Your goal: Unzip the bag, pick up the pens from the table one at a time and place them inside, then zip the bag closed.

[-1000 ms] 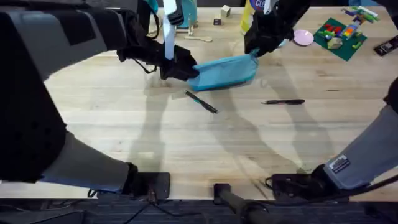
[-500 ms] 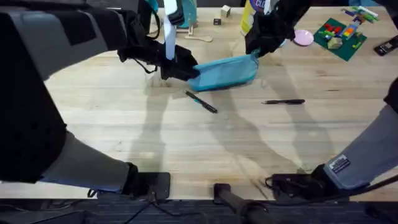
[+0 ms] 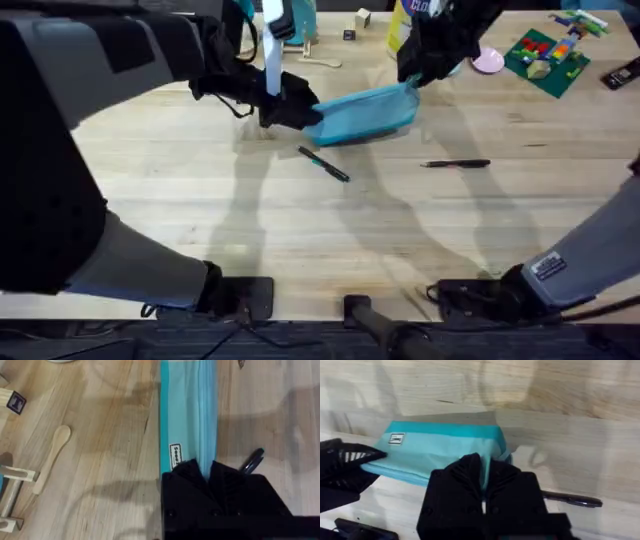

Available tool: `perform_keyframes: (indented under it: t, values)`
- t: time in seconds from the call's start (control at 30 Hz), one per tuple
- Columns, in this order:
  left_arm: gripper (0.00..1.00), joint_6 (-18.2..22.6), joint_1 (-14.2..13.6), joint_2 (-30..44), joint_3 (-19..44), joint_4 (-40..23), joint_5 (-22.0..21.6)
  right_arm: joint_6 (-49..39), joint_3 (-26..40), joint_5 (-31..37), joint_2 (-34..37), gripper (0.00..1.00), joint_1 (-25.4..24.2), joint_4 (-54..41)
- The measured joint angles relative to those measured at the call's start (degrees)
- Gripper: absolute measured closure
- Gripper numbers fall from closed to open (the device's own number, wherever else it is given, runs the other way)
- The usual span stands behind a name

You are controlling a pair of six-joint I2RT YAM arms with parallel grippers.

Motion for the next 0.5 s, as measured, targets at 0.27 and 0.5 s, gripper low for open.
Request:
perform_keyframes:
  t: [0.27,0.5]
  values:
    - [0.958,0.00,-0.22,0.00,0.00,0.15,1.17,-1.15,0.00,-0.23,-1.79,0.970,-0.20,-0.34]
    - [0.958,0.00,-0.20,-0.02,0.00,0.00,0.88,-10.01,0.00,-0.61,-1.79,0.969,0.44,-0.33]
